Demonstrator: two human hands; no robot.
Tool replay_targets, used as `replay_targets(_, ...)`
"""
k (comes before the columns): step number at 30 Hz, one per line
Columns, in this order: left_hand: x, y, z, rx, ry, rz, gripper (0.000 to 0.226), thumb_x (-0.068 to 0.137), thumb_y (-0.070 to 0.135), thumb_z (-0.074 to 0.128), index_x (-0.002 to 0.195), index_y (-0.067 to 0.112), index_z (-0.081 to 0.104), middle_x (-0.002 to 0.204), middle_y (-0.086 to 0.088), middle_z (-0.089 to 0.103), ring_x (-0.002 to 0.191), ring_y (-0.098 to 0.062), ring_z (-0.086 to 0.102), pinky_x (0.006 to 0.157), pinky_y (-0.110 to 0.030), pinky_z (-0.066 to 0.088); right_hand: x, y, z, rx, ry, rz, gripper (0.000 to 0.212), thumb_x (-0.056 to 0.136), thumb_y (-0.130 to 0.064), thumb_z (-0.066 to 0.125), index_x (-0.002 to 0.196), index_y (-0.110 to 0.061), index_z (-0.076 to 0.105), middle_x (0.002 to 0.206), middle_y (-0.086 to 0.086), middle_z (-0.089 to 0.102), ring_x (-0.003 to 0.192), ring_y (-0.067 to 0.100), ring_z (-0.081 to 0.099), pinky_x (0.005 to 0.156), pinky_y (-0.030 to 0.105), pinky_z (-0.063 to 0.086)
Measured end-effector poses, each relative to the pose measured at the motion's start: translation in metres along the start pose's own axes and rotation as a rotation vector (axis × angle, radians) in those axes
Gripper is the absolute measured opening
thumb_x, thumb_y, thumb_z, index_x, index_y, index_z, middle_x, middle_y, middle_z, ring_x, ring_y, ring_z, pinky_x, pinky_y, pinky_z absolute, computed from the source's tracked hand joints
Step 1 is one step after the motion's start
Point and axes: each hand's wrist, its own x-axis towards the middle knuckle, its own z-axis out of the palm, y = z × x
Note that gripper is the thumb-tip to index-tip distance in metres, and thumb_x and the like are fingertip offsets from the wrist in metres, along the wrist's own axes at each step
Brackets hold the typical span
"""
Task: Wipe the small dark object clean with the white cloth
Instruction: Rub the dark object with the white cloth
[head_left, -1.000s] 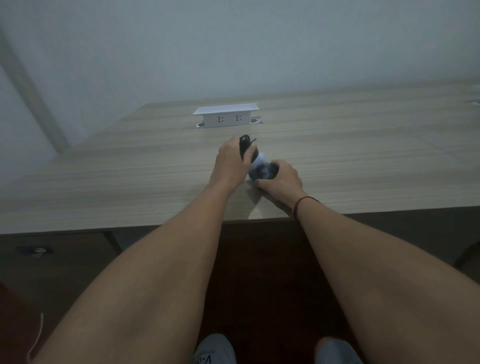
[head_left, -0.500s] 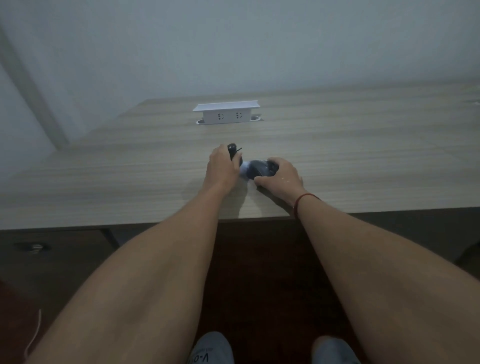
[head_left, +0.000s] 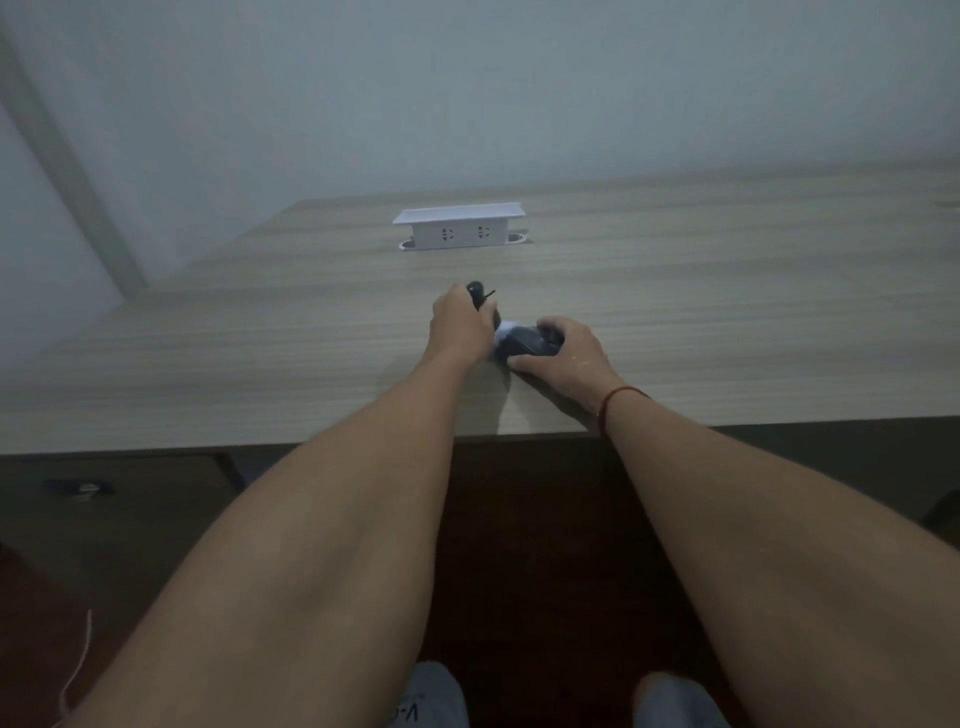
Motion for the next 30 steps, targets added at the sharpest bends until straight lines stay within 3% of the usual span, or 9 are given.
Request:
replay_targets(6,0.012,0.015,-0.003,-0.044,-0.018,0.034,0.038,0.097,0.029,0.051,0.118,-0.002,0.055,0.12,-0.018,0.059,0.103,-0.025,0.057,0.084,-0.032,0.045,0.0,0.0,0.003,0.076,0.0,0.046,0.072,0.063,-0.035,0.085,0.127,-0.027,0.052,0.124,-0.003,0.058,0.122,0.027,0.05,0.104,0.05,0.044)
replay_targets(9,0.008,0.01,0.003,0.026,-0.022,-0.061,0.04,0.097,0.028,0.05,0.123,-0.003,0.053,0.127,-0.023,0.056,0.114,-0.036,0.057,0.092,-0.037,0.045,0.001,0.001,0.004,0.072,-0.001,0.042,0.074,0.062,-0.033,0.086,0.128,-0.025,0.053,0.123,-0.002,0.058,0.122,0.026,0.051,0.104,0.049,0.045)
replay_targets(13,0.01,0.019,0.006,-0.044,-0.026,0.056,0.038,0.096,0.031,0.052,0.114,-0.003,0.058,0.117,-0.021,0.061,0.108,-0.034,0.059,0.082,-0.033,0.044,0.005,0.005,0.006,0.094,0.001,0.057,0.084,0.042,-0.052,0.08,0.121,-0.036,0.054,0.12,-0.005,0.062,0.118,0.026,0.054,0.1,0.049,0.047)
replay_targets(17,0.005,0.022,0.012,0.026,-0.02,0.027,0.038,0.097,0.03,0.051,0.117,-0.002,0.054,0.122,-0.021,0.058,0.111,-0.035,0.058,0.089,-0.037,0.045,0.002,0.002,0.005,0.071,0.002,0.049,0.087,0.059,-0.036,0.087,0.135,-0.027,0.045,0.131,0.001,0.057,0.126,0.028,0.048,0.105,0.052,0.043)
replay_targets(23,0.009,0.033,0.015,0.099,-0.1,0.15,0.038,0.096,0.03,0.052,0.116,-0.002,0.055,0.118,-0.023,0.06,0.107,-0.036,0.059,0.082,-0.033,0.045,0.003,-0.001,0.004,0.067,0.047,0.094,0.103,0.063,-0.034,0.087,0.146,-0.025,0.026,0.133,0.006,0.053,0.127,0.031,0.047,0.101,0.053,0.046)
replay_targets(27,0.009,0.032,0.011,0.144,-0.032,0.085,0.035,0.096,0.027,0.053,0.117,-0.001,0.055,0.121,-0.021,0.059,0.11,-0.037,0.059,0.092,-0.039,0.049,0.006,0.0,0.002,0.056,0.031,0.116,0.11,0.062,-0.031,0.088,0.148,-0.023,0.02,0.131,0.006,0.055,0.127,0.031,0.047,0.104,0.053,0.044)
replay_targets(30,0.011,0.036,0.012,0.113,-0.108,0.169,0.035,0.094,0.031,0.055,0.109,0.0,0.058,0.11,-0.019,0.063,0.095,-0.03,0.06,0.076,-0.033,0.047,0.007,0.002,0.004,0.045,0.049,0.111,0.094,0.069,-0.034,0.083,0.144,-0.024,0.027,0.12,0.001,0.056,0.125,0.03,0.048,0.102,0.053,0.045)
